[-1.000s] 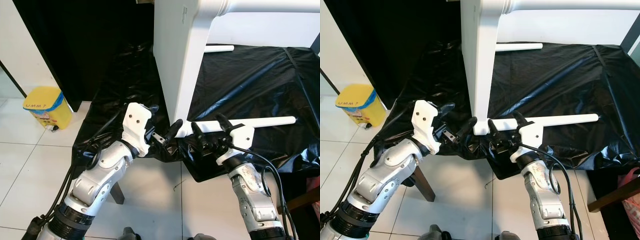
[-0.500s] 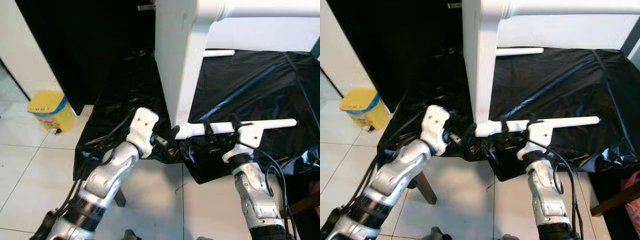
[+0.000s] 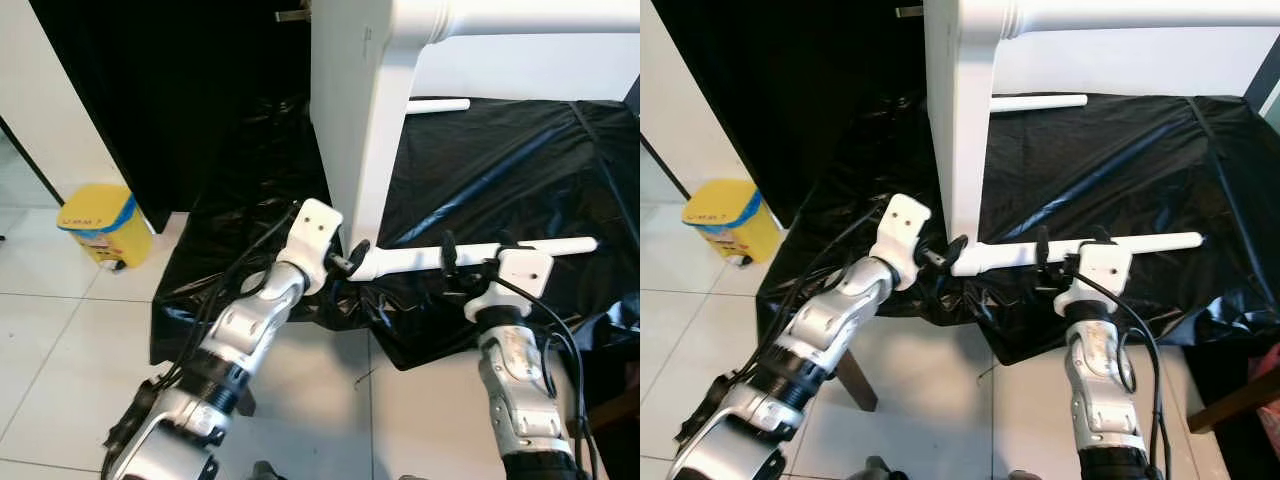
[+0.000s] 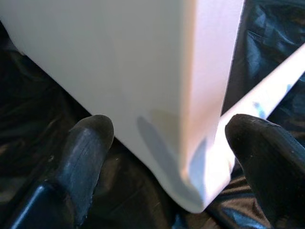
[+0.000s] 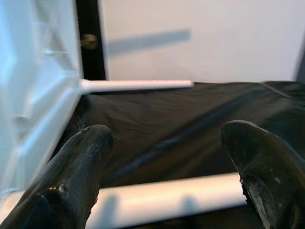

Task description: Building children table

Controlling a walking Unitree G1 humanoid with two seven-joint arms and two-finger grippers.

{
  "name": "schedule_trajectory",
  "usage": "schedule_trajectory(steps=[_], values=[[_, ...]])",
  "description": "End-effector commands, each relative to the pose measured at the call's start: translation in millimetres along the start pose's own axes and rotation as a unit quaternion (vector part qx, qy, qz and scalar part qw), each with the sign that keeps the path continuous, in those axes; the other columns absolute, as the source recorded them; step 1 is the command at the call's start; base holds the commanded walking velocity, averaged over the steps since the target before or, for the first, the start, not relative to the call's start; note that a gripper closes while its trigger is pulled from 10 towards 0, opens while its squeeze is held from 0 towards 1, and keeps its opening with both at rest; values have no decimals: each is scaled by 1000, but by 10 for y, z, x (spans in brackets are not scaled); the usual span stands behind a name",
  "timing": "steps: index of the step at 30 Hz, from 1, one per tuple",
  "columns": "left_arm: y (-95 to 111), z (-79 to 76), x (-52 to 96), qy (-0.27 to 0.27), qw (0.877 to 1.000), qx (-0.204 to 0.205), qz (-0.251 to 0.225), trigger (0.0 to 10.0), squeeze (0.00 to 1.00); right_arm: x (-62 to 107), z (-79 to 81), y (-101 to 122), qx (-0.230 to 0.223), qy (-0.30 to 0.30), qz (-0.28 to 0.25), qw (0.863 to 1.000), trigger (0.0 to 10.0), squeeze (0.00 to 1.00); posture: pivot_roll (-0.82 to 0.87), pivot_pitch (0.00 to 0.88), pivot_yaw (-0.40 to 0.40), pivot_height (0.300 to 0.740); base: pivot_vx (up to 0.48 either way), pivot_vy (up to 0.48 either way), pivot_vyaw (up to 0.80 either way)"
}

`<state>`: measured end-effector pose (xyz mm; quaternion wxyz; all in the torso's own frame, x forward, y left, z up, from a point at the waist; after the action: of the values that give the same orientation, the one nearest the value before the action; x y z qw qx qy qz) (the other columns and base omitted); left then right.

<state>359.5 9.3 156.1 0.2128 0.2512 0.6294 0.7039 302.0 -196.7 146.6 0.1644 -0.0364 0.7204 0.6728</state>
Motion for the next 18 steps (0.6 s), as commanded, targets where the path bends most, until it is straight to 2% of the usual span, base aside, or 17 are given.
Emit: schedule_trajectory(steps=[1, 4, 9, 11, 16, 17, 18], values=[[-20, 122, -22, 85, 996, -6, 2, 10000, 0, 18, -103, 10, 10, -21, 1, 1000, 10000, 0, -191, 25, 52, 740, 0, 0, 0], [-22, 111, -34, 86, 996, -6, 3, 10000, 0, 26, -127, 12, 12, -26, 0, 1000, 10000, 0, -191, 25, 52, 740, 0, 0, 0], [15, 88, -148, 97, 995, 0, 3, 10000, 0, 55, -208, 11, 23, -44, 2, 999, 10000, 0, -215, 39, 71, 740, 0, 0, 0], [94, 98, -229, 117, 993, 6, -6, 10000, 0, 77, -236, 14, 30, -53, 3, 998, 10000, 0, -223, 45, 77, 740, 0, 0, 0], [158, 148, -279, 153, 988, 6, -9, 10000, 0, 87, -249, 11, 33, -59, 5, 998, 10000, 0, -222, 51, 76, 740, 0, 0, 0], [180, 208, -288, 188, 982, -4, -7, 10000, 0, 87, -242, 11, 33, -61, 7, 998, 10000, 0, -219, 57, 74, 740, 0, 0, 0], [180, 208, -288, 188, 982, -4, -7, 10000, 0, 87, -242, 11, 33, -61, 7, 998, 10000, 0, -219, 57, 74, 740, 0, 0, 0]])
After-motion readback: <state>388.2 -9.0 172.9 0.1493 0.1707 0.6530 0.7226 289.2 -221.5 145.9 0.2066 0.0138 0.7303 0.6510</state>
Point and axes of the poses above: a point about 5 cm out from each wrist's last joint towards the gripper, its own x axis pointing back from the gripper into the wrist, its own y axis along the axis of the wrist's last joint, z = x × y, the point moved 4 cm from there along -x, pointing out of the wrist towards the gripper, and after that the axes turned 3 degrees about x, right-handed, at the moved point
